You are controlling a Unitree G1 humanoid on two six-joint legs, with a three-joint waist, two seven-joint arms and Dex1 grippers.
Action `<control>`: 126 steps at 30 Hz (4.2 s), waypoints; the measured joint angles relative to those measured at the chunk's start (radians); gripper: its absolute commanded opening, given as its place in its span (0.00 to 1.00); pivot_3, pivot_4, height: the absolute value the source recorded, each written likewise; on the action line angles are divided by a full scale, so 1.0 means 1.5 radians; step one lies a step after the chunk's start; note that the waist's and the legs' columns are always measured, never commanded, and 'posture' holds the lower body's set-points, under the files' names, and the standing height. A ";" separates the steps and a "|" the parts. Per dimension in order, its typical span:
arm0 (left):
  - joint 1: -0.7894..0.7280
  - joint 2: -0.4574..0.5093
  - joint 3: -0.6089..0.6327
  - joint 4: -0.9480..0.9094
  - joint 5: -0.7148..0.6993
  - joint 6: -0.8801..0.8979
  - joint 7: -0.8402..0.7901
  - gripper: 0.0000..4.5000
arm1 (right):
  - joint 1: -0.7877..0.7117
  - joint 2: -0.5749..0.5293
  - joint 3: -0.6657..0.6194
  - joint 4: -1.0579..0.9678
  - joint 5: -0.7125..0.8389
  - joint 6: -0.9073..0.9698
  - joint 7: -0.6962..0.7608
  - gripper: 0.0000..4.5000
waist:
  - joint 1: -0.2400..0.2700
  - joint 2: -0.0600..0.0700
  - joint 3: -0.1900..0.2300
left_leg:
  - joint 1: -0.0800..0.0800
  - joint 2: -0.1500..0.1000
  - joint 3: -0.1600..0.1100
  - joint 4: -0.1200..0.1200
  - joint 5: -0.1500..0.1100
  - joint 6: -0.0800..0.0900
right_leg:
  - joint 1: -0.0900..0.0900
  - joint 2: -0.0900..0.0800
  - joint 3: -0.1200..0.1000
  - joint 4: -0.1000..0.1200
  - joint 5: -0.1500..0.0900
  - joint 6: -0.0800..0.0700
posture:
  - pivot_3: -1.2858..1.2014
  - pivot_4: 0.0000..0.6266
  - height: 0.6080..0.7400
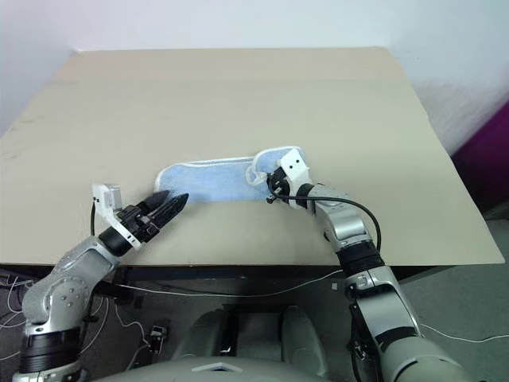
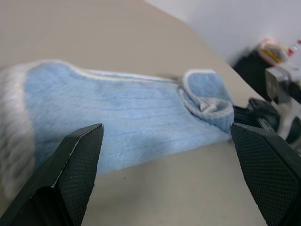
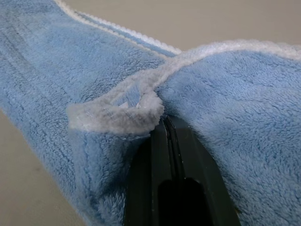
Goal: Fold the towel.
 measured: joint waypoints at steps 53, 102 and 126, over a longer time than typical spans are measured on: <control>-0.168 -0.148 0.066 0.153 -0.366 0.077 0.555 0.01 | 0.134 -0.120 -0.099 -0.392 0.131 0.140 0.084 0.00 | 0.034 0.000 0.000 | 0.005 -0.001 -0.002 -0.001 0.000 0.000 | 0.008 0.000 -0.002 -0.004 0.000 0.000 | 0.52 0.24 1.00; -0.397 0.104 -0.410 0.083 0.132 0.125 -0.060 0.01 | 0.198 -0.146 -0.130 -0.407 0.123 0.135 0.041 0.00 | 0.018 -0.001 0.001 | -0.001 -0.001 -0.001 -0.003 0.000 -0.001 | 0.001 0.000 -0.001 -0.006 0.000 0.000 | 0.52 0.24 1.00; -0.359 0.059 -0.147 0.161 0.137 0.081 -0.041 0.18 | 0.119 -0.098 -0.116 -0.376 0.121 0.144 0.010 0.00 | 0.019 -0.001 0.001 | -0.001 -0.001 -0.001 -0.002 0.000 -0.001 | 0.001 0.000 -0.002 -0.005 0.001 0.000 | 0.52 0.24 1.00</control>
